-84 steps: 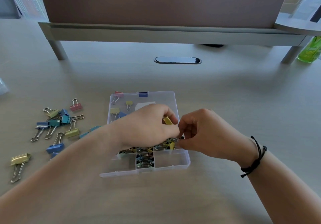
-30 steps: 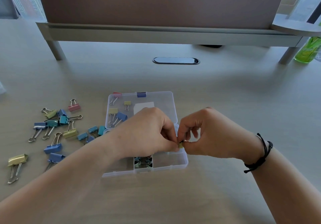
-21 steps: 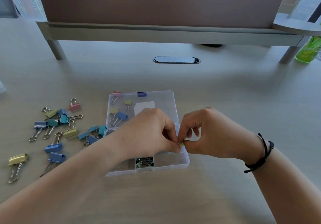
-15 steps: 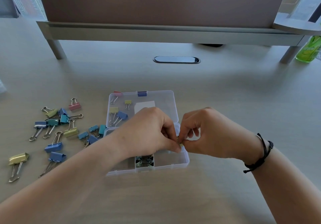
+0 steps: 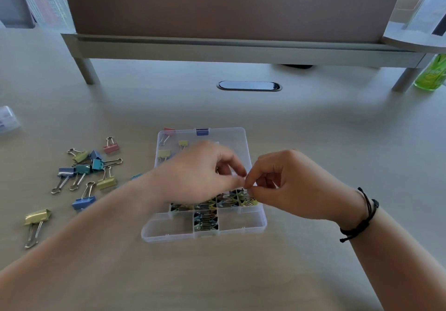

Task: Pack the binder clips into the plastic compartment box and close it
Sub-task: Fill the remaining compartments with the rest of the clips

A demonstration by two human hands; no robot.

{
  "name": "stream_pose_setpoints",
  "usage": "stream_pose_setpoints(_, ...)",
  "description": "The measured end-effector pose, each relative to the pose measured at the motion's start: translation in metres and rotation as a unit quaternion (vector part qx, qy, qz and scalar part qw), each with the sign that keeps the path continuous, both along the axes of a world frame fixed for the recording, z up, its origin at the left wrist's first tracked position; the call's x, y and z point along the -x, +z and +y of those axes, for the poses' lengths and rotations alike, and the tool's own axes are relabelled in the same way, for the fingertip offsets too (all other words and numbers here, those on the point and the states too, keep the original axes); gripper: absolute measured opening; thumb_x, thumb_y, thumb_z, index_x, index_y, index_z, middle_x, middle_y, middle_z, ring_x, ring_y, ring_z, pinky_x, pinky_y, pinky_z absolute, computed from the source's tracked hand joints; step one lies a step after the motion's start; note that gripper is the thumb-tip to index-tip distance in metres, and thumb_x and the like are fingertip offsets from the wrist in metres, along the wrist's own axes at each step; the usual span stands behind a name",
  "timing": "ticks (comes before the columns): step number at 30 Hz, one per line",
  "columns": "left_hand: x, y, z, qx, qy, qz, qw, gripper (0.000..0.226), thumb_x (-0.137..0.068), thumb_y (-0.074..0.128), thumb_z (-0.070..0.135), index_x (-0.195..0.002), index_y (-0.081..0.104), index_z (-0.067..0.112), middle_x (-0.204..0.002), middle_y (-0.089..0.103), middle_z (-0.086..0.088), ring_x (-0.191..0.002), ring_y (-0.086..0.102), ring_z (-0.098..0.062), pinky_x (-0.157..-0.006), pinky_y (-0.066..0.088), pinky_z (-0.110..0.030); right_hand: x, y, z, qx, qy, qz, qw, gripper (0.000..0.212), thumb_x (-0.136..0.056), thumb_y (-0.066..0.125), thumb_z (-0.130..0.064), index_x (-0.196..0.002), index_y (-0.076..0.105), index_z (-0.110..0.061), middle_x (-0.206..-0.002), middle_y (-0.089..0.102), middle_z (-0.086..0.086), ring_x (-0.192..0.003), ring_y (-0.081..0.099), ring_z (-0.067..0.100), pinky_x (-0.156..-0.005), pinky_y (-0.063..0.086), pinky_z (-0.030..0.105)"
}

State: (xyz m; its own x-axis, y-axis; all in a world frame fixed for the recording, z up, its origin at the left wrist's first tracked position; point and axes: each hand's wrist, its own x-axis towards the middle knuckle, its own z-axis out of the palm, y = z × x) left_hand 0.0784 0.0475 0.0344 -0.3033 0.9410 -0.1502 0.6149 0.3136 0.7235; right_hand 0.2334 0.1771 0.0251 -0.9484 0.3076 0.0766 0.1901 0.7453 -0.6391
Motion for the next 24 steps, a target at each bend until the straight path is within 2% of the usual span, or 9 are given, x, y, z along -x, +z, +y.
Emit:
stream_pose_setpoints(2,0.01,0.007,-0.009,-0.018,0.028,-0.076,0.997,0.011,-0.095,0.064,0.017,-0.099,0.07,0.025,-0.077,0.073,0.005,-0.059,0.055,-0.007,-0.056,0.045,-0.02,0.003,0.0,-0.006,0.04,-0.011,0.026,0.999,0.011,-0.084,0.071,-0.017,-0.08,0.074,-0.026,-0.062,0.062,0.0,-0.048,0.048,0.004,-0.051,0.042,0.016)
stream_pose_setpoints(5,0.026,0.015,-0.028,-0.02,0.051,-0.19,0.98,0.022,-0.098,0.051,-0.002,-0.107,0.066,0.01,-0.08,0.07,-0.003,-0.06,0.051,-0.009,-0.051,0.042,-0.019,0.016,-0.001,-0.021,0.04,-0.008,0.047,0.998,0.011,-0.086,0.069,-0.018,-0.082,0.073,-0.027,-0.06,0.06,-0.002,-0.047,0.046,0.004,-0.05,0.04,0.016)
stream_pose_setpoints(9,0.052,0.015,-0.06,-0.033,0.06,-0.204,0.977,0.028,-0.097,0.045,-0.009,-0.109,0.063,0.008,-0.085,0.069,-0.006,-0.07,0.061,-0.015,-0.054,0.046,-0.023,0.045,0.008,-0.053,-0.018,0.052,0.032,0.998,0.011,-0.085,0.069,-0.019,-0.091,0.073,-0.027,-0.068,0.063,-0.01,-0.058,0.053,-0.001,-0.054,0.039,0.008)
stream_pose_setpoints(13,0.081,0.015,-0.095,-0.084,0.106,-0.239,0.962,0.034,-0.094,0.04,-0.018,-0.105,0.061,0.006,-0.086,0.066,-0.011,-0.067,0.062,-0.017,-0.053,0.046,-0.023,0.085,0.015,-0.087,-0.06,0.114,0.026,0.991,0.013,-0.086,0.067,-0.024,-0.096,0.071,-0.032,-0.078,0.061,-0.022,-0.076,0.055,-0.002,-0.063,0.041,0.009)
stream_pose_setpoints(17,0.103,0.009,-0.125,-0.111,0.146,-0.228,0.956,0.037,-0.092,0.037,-0.022,-0.101,0.06,0.005,-0.082,0.064,-0.01,-0.064,0.06,-0.015,-0.05,0.045,-0.021,0.119,0.006,-0.115,-0.076,0.152,0.001,0.985,0.019,-0.084,0.067,-0.026,-0.101,0.069,-0.031,-0.086,0.065,-0.019,-0.078,0.056,0.002,-0.067,0.04,0.006)
stream_pose_setpoints(19,0.113,0.006,-0.139,-0.114,0.164,-0.214,0.956,0.037,-0.091,0.036,-0.022,-0.099,0.06,0.005,-0.081,0.064,-0.01,-0.063,0.059,-0.016,-0.05,0.044,-0.023,0.126,-0.003,-0.121,-0.084,0.162,-0.03,0.983,0.021,-0.084,0.065,-0.026,-0.104,0.067,-0.031,-0.084,0.068,-0.015,-0.078,0.058,0.002,-0.072,0.045,0.012)
stream_pose_setpoints(21,0.125,0.005,-0.152,-0.114,0.18,-0.183,0.96,0.04,-0.088,0.035,-0.024,-0.096,0.061,0.005,-0.077,0.064,-0.008,-0.058,0.055,-0.016,-0.048,0.041,-0.024,0.127,-0.008,-0.121,-0.099,0.162,-0.052,0.981,0.02,-0.084,0.065,-0.027,-0.103,0.066,-0.031,-0.08,0.068,-0.014,-0.079,0.06,0.002,-0.074,0.049,0.016)
stream_pose_setpoints(24,0.141,0.003,-0.166,-0.11,0.213,-0.112,0.964,0.039,-0.085,0.036,-0.021,-0.088,0.064,0.007,-0.068,0.063,-0.004,-0.05,0.047,-0.011,-0.045,0.037,-0.022,0.125,-0.01,-0.114,-0.105,0.157,-0.072,0.979,0.016,-0.084,0.068,-0.031,-0.101,0.066,-0.033,-0.08,0.068,-0.014,-0.082,0.059,0.0,-0.074,0.046,0.01)
